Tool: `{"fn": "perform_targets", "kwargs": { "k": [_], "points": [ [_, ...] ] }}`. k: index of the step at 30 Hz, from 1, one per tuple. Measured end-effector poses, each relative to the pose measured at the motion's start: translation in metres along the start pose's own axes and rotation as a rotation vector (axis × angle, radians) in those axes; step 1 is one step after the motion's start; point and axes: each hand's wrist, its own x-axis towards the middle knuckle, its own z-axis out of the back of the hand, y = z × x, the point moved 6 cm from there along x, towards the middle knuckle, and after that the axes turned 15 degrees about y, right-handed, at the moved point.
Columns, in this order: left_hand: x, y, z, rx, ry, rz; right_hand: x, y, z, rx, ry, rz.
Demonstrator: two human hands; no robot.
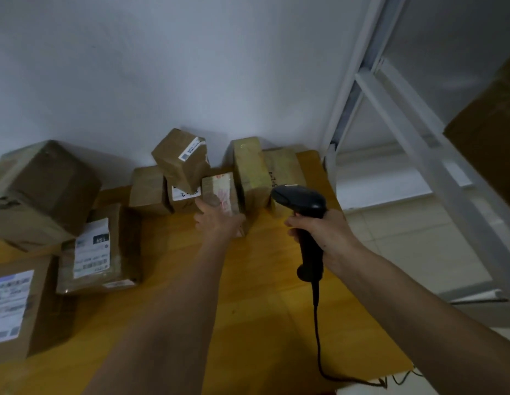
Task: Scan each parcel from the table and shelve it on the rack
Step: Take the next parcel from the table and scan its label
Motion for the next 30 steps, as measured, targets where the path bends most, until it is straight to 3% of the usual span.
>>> {"fn": "perform_targets", "kwargs": {
  "k": [5, 9, 16, 22, 25, 30],
  "points": [
    [-0.019, 0.039, 0.005, -0.004, 0.067, 0.042, 0.004, -0.008, -0.013, -0.025, 0.033, -0.021],
    [-0.041, 0.07, 0.003, -0.21, 0.321, -0.014, 0.002, -0.019, -0.025, -0.016, 0.095, -0.041],
    [-0.083, 0.117, -0.01, -0.573, 0.515, 0.046, -0.006, -0.045, -0.028, -0.143, 0.133, -0.111],
    [-0.102, 0.115, -0.026, -0.446, 0.686, 0.015, -0.01, -0.041, -0.027, -0.232, 0.222, -0.091],
    [-0.107, 0.122, -0.036, -0.471, 0.667, 0.064, -0.011, -0.048, -0.024, -0.262, 0.225, -0.121],
    [-0.115, 0.14, -0.058, -0.436, 0.782, 0.162, -0.011, -0.075, -0.017, -0.259, 0.236, -0.24]
  ]
}}
